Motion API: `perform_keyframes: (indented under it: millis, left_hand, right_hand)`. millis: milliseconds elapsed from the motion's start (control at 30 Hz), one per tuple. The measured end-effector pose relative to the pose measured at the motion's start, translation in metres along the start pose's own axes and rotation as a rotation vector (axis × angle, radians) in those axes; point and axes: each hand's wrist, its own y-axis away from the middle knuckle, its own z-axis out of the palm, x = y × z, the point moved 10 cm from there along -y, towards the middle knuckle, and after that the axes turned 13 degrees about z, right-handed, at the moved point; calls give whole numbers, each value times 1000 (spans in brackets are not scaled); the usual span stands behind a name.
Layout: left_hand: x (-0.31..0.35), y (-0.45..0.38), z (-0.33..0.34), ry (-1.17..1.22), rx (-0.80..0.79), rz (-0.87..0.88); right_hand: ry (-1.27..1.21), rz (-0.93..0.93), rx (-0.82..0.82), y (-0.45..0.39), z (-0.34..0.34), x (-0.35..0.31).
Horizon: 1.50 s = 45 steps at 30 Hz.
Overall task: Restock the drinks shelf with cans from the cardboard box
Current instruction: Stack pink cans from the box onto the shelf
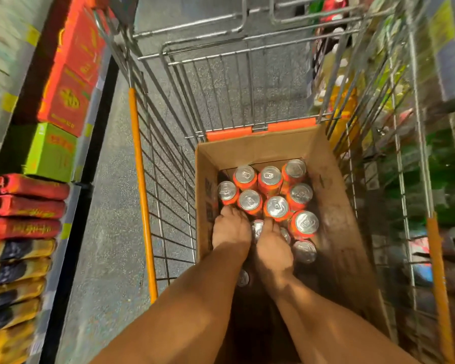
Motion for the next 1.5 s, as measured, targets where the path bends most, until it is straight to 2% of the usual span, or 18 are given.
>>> perform_keyframes:
  millis: [233,333,467,600,667,900,1133,1300,1500]
  left_hand:
    - [26,46,-41,-110,73,186]
    - [31,75,-70,-30,105,281]
    - [27,106,-114,163,159,416]
    - [16,142,-167,271,259,494]
    - [12,166,-194,271,336,549]
    - [19,297,-308,408,549,884]
    - [91,467,-417,470,711,1221]
    - [165,586,-448,551,712,1444]
    - [237,693,-447,693,534,1678]
  right_hand:
    - [-115,80,181,52,-44,34]
    - [-178,71,266,83,-77,37]
    - [-342,110,284,132,-123,34]
    - [-402,217,456,197,-166,29]
    - [-535,267,524,233,-187,28]
    - [-784,339,920,386,-272,26]
    - [-813,405,1196,569,-354,88]
    - [-801,510,1388,714,-384,139]
    - [-840,629,1544,839,-375,191]
